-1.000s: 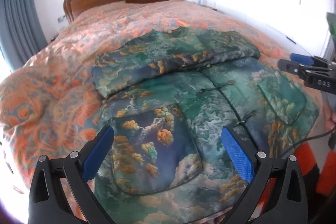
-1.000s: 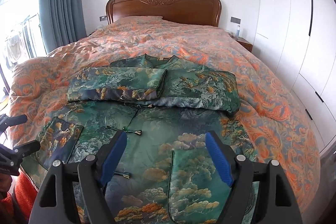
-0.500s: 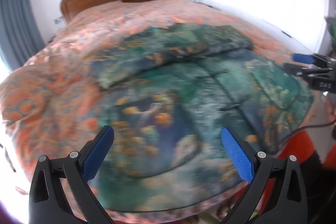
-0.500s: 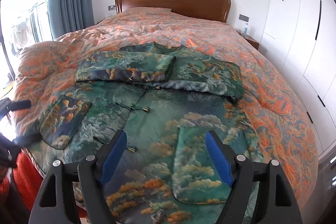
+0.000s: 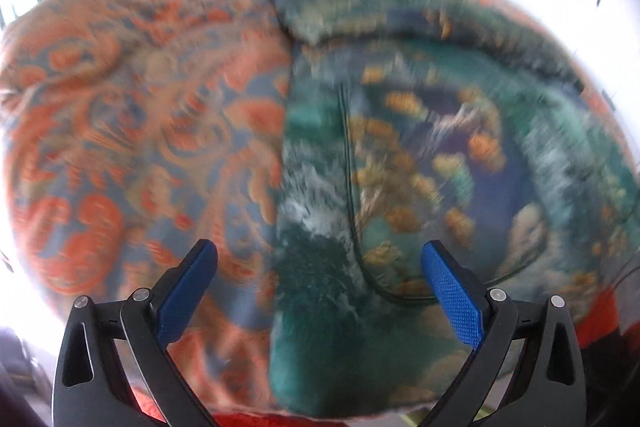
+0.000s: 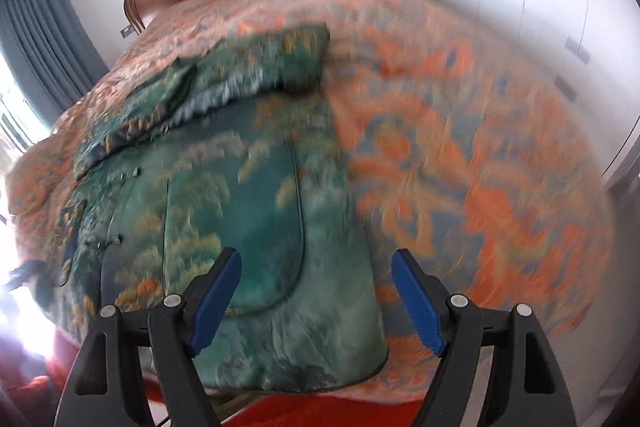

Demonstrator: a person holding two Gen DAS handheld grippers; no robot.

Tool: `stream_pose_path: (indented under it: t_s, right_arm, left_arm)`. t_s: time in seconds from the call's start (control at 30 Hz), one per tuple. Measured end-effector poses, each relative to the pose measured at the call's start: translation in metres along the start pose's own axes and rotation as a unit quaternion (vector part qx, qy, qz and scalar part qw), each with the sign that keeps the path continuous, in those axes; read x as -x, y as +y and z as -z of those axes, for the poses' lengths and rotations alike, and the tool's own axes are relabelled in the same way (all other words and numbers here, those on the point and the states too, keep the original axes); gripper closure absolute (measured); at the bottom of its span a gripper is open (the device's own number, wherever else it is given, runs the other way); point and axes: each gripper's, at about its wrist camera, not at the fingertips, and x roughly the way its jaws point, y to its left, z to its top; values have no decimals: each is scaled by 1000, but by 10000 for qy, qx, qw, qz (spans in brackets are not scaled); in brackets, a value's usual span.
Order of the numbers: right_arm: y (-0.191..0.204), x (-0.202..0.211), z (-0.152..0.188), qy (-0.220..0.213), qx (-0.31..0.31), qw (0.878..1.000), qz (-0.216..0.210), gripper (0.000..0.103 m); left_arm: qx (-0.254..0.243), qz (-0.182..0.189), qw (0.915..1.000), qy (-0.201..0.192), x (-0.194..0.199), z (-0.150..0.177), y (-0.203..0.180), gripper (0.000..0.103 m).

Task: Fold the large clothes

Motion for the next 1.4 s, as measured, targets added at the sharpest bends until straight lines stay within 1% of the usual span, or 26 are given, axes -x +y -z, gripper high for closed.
stream_pose_path:
  t_s: [0.07, 0.13, 0.17, 0.2, 0.23, 0.27, 0.3, 0.33, 0.37, 0.4, 0.47, 0.53, 0.63, 0.73, 0.8, 0.9, 0.97, 1.03, 1.07, 1.1, 1.13, 1.17, 1.27, 1.3, 1.33, 1.4]
  right_arm:
    - [-8, -14, 6, 205, -93, 9997, -111, 24]
    - [-12, -24, 7, 386, -126, 9990, -201, 24]
    - [-14, -27, 6, 464, -158, 9982, -334, 24]
    - [-13, -27, 5, 515, -158, 9974, -473, 24]
    - [-11, -28, 2, 654, -122, 9949, -759, 24]
    - [-7, -29, 3, 725, -79, 9938, -834, 27]
    - [-1, -31, 0, 873, 96, 9923, -875, 32]
    - [3, -32, 1, 984, 255, 9914, -827, 52]
    - [5, -34, 0, 1055, 337, 9908, -778, 62]
    - [8, -37, -1, 1163, 370, 9894, -784, 72]
    - [11, -38, -4, 1244, 283, 9877, -903, 83]
    - [20, -32, -9, 1208, 356, 9876, -935, 85]
    - [28, -21, -14, 1117, 453, 9879, -980, 86]
    - [29, -10, -9, 1130, 520, 9873, -987, 87]
    - [25, -5, -4, 1201, 522, 9862, -1011, 87]
    - [15, -1, 16, 1448, 433, 9829, -1048, 88]
    - [10, 2, 28, 1569, 310, 9809, -1104, 88]
    - [4, 8, 36, 1609, 70, 9789, -1258, 89]
    - [2, 11, 37, 1570, -52, 9777, -1397, 90]
    - [-1, 16, 33, 1470, -247, 9746, -1669, 90]
    - [-4, 22, 24, 1302, -461, 9700, -1998, 91]
    - [-5, 25, 16, 1202, -557, 9674, -2159, 91]
    - [-2, 37, -33, 642, -705, 9579, -2708, 91]
    - [2, 39, -53, 457, -707, 9547, -2854, 91]
    - [6, 39, -74, 274, -694, 9521, -2966, 91]
    - [15, 37, -112, -39, -653, 9516, -3004, 91]
  left_arm:
    - [-19, 148, 9998, 104, -5, 3, -3, 2]
    - [-61, 480, 9987, 176, -2, 5, -6, 5]
    - [-87, 599, 9979, 218, -1, 6, -8, 14]
    - [-110, 726, 9969, 298, -1, 7, -9, 19]
    - [-101, 814, 9960, 367, -1, 9, -9, 31]
    - [-74, 863, 9954, 402, 0, 9, -8, 46]
    - [-24, 921, 9948, 438, -1, 10, -6, 54]
    - [49, 995, 9939, 466, -1, 11, -5, 62]
    - [144, 1088, 9928, 475, 0, 11, -2, 74]
    - [237, 1177, 9916, 481, 1, 8, 0, 78]
    - [291, 1243, 9907, 464, 7, 7, 0, 81]
    - [173, 1221, 9916, 404, 17, 5, -2, 83]
    - [42, 1246, 9917, 325, 33, 6, -4, 84]
    - [-2, 1285, 9909, 388, 44, 16, -2, 87]
    - [-104, 1253, 9908, 507, 49, 25, -2, 88]
    - [-162, 1310, 9892, 645, 60, 43, 1, 89]
    - [-85, 1425, 9876, 661, 68, 48, 4, 90]
    - [216, 1708, 9837, 527, 79, 44, 13, 90]
    - [421, 1915, 9798, 403, 85, 36, 19, 91]
    - [595, 2116, 9752, 252, 91, 27, 25, 91]
    - [740, 2292, 9705, 63, 98, 17, 31, 91]
    - [858, 2462, 9652, -189, 106, 3, 39, 91]
    - [1017, 2785, 9521, -746, 121, -45, 52, 91]
    - [1022, 2834, 9494, -881, 124, -61, 54, 92]
    - [980, 2814, 9492, -1013, 125, -78, 55, 92]
    - [894, 2579, 9544, -1208, 120, -119, 54, 92]
